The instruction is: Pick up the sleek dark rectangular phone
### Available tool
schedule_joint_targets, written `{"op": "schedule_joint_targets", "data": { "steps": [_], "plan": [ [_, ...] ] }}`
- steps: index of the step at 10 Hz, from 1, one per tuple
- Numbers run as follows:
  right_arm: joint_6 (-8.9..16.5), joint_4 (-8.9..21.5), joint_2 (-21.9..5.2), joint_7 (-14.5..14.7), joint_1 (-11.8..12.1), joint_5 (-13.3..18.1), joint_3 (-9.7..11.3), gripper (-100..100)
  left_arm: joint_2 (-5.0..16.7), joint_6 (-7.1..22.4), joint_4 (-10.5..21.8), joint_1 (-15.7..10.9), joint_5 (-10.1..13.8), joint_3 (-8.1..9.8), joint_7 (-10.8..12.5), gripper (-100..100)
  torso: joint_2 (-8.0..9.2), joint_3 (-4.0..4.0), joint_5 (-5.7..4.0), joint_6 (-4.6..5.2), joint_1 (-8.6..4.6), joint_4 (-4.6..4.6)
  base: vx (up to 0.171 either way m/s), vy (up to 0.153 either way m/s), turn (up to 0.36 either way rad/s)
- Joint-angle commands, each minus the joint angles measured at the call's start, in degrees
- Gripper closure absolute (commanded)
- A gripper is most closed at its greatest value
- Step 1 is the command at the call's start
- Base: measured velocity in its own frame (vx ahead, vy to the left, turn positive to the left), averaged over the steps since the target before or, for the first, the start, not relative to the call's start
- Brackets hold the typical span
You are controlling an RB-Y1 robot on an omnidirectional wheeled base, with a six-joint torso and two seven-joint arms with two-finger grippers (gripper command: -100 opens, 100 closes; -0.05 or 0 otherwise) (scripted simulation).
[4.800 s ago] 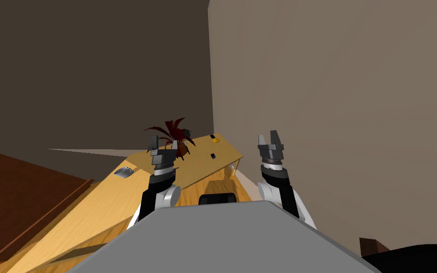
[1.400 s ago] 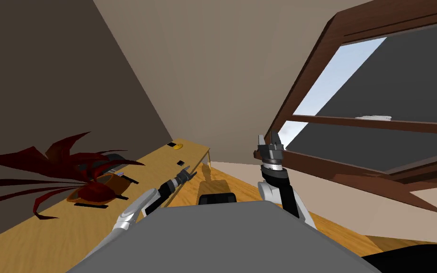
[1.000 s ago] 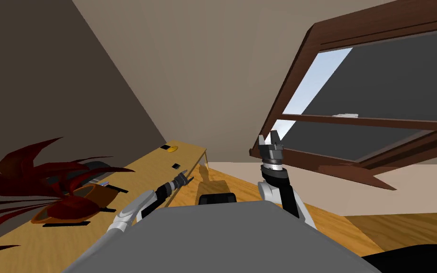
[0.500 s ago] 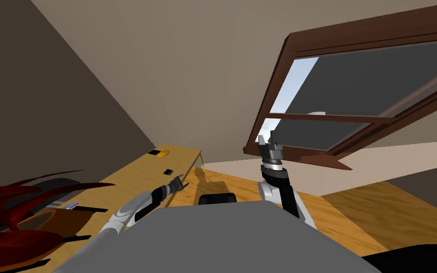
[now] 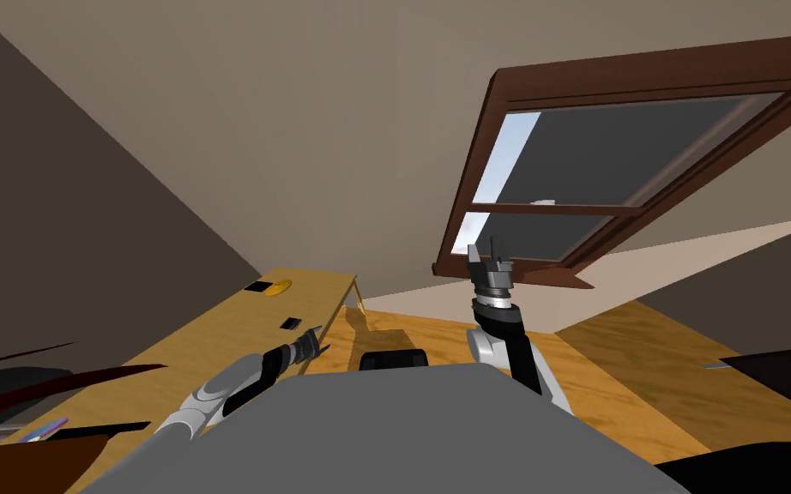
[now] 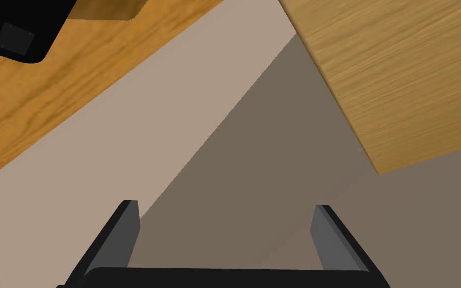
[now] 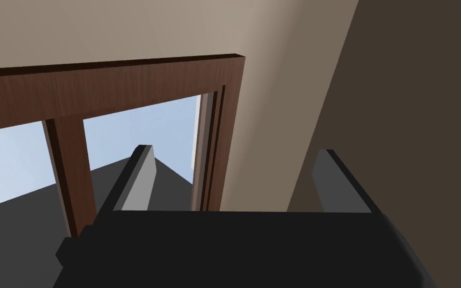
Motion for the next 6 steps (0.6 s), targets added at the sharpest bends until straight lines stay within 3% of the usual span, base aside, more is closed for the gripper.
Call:
{"op": "schedule_joint_targets", "data": {
  "steps": [1, 2, 3, 4, 5, 6],
  "plan": [
    [0.0, 0.0, 0.0, 0.0, 0.0, 0.0, 0.0, 0, 0.56, -0.78, 2.86, -1.51, -1.42, -0.18, -0.53, -100, 0.0, 0.0, 0.0, 0.0, 0.0, 0.0, 0.014, 0.017, -0.194],
    [0.0, 0.0, 0.0, 0.0, 0.01, 0.0, -0.01, 0, 0.56, -0.78, 3.71, -1.51, -1.42, -0.18, -0.53, -100, -0.01, -0.01, 0.01, -0.05, 0.04, 0.0, 0.006, 0.012, 0.009],
    [0.0, 0.0, 0.0, 0.0, 0.02, 0.0, -0.01, 0, 2.34, -0.95, 5.68, -2.02, -4.02, -0.92, -0.7, -100, 0.01, 0.0, 0.02, -0.09, 0.02, -0.01, 0.013, 0.01, -0.255],
    [0.0, 0.0, 0.0, 0.0, 0.0, 0.0, 0.0, 0, 2.34, -0.95, 6.76, -2.02, -4.33, -0.92, -0.7, -100, -0.02, -0.01, 0.01, 0.0, 0.03, 0.0, 0.014, 0.018, -0.26],
    [0.0, 0.0, 0.0, 0.0, 0.01, 0.0, -0.01, 0, 4.05, -1.13, 9.57, -2.48, -6.6, -1.65, -0.8, -100, -0.01, -0.01, 0.01, -0.05, 0.04, -0.01, 0.021, 0.028, -0.297],
    [0.0, 0.0, 0.0, 0.0, 0.01, 0.0, -0.01, 0, 4.05, -1.13, 9.74, -2.48, -7.11, -1.65, -0.8, -100, -0.04, -0.02, 0.01, -0.03, 0.09, -0.01, 0.02, 0.034, -0.163]
  ]
}}
